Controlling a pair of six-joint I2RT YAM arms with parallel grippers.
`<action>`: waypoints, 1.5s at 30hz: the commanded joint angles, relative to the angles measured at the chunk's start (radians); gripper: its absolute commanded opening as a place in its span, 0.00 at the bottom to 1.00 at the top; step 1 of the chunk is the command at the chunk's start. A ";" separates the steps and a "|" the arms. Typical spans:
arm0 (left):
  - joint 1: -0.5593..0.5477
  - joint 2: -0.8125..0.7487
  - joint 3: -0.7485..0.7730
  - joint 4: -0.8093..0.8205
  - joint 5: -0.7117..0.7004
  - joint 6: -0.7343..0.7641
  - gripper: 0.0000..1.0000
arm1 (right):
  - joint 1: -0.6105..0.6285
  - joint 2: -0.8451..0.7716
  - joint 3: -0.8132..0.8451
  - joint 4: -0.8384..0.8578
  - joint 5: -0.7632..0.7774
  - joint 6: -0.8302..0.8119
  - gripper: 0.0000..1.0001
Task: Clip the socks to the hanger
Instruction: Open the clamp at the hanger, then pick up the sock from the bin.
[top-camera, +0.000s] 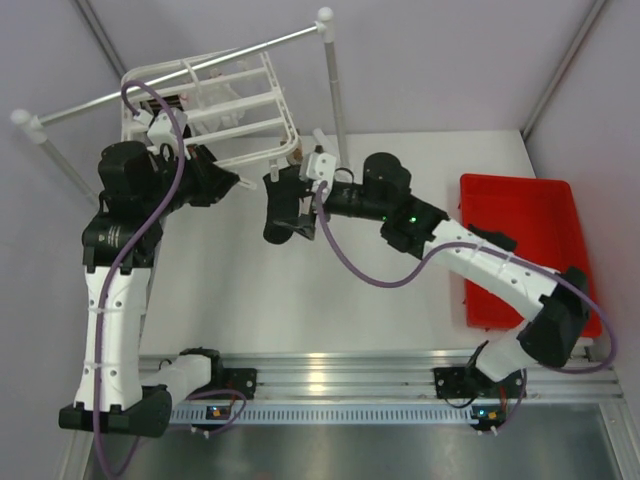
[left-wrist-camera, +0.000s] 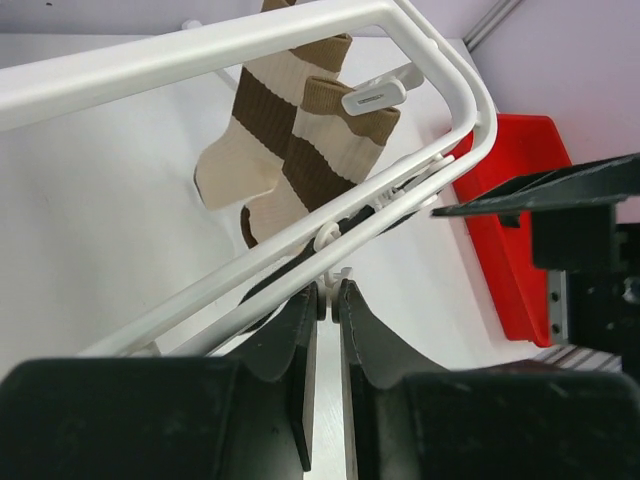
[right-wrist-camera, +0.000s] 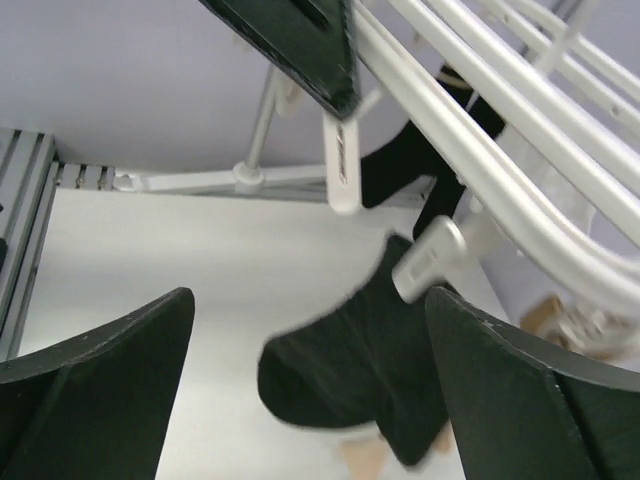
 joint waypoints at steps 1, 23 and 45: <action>0.005 -0.008 -0.012 0.069 0.015 -0.008 0.00 | -0.088 -0.128 -0.044 -0.162 -0.037 0.060 0.99; 0.005 -0.006 -0.034 0.108 0.043 -0.023 0.00 | -1.249 -0.006 -0.109 -1.107 -0.036 -0.643 0.71; 0.005 0.001 -0.038 0.102 0.026 -0.006 0.00 | -1.384 0.325 -0.167 -0.892 0.147 -0.564 0.00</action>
